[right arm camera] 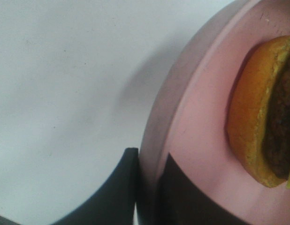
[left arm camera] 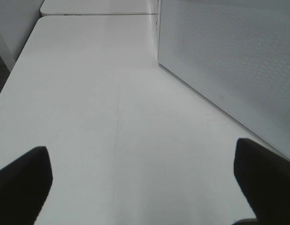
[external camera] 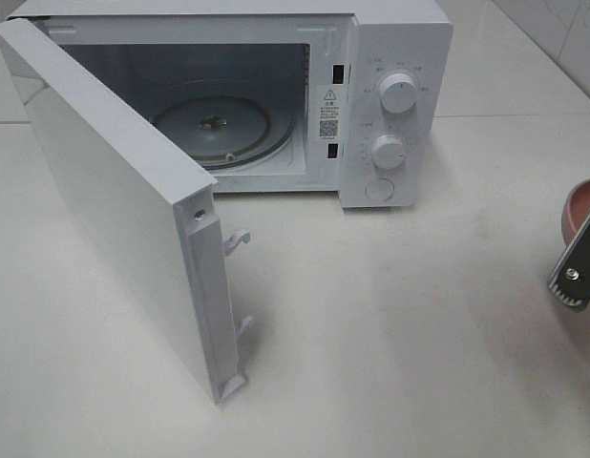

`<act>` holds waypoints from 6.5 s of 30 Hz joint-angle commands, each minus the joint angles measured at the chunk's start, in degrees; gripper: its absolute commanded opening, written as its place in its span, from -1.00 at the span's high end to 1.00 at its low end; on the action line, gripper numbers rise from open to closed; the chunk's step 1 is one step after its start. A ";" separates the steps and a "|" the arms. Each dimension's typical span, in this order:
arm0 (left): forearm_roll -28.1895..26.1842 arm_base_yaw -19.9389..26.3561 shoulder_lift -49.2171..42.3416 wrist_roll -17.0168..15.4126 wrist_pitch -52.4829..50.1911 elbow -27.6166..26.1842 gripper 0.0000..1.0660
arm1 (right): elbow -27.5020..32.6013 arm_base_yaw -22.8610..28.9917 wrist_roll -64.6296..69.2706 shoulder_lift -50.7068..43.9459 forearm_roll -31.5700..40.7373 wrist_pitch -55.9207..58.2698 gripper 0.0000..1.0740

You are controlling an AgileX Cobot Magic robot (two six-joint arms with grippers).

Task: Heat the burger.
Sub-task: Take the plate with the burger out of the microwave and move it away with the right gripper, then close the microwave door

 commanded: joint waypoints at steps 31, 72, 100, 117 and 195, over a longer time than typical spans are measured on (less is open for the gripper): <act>-0.57 0.11 -0.92 -0.06 -0.69 -0.06 -0.83 | -8.54 -0.29 46.87 33.80 -13.01 -5.10 0.89; -0.57 0.11 -0.92 -0.06 -0.69 -0.06 -0.83 | -8.54 -0.17 23.89 9.97 12.61 -6.42 -0.03; -0.57 0.11 -0.92 -0.06 -0.69 -0.06 -0.83 | -8.77 -0.17 -2.58 -29.74 33.98 10.14 -0.39; -0.57 0.11 -0.92 -0.06 -0.69 -0.06 -0.83 | -7.62 -16.39 -9.97 -52.37 35.98 16.39 -0.39; -0.86 0.11 7.73 -0.06 -8.59 -1.95 -0.48 | -7.62 -23.78 -9.91 -63.03 36.33 16.39 -0.38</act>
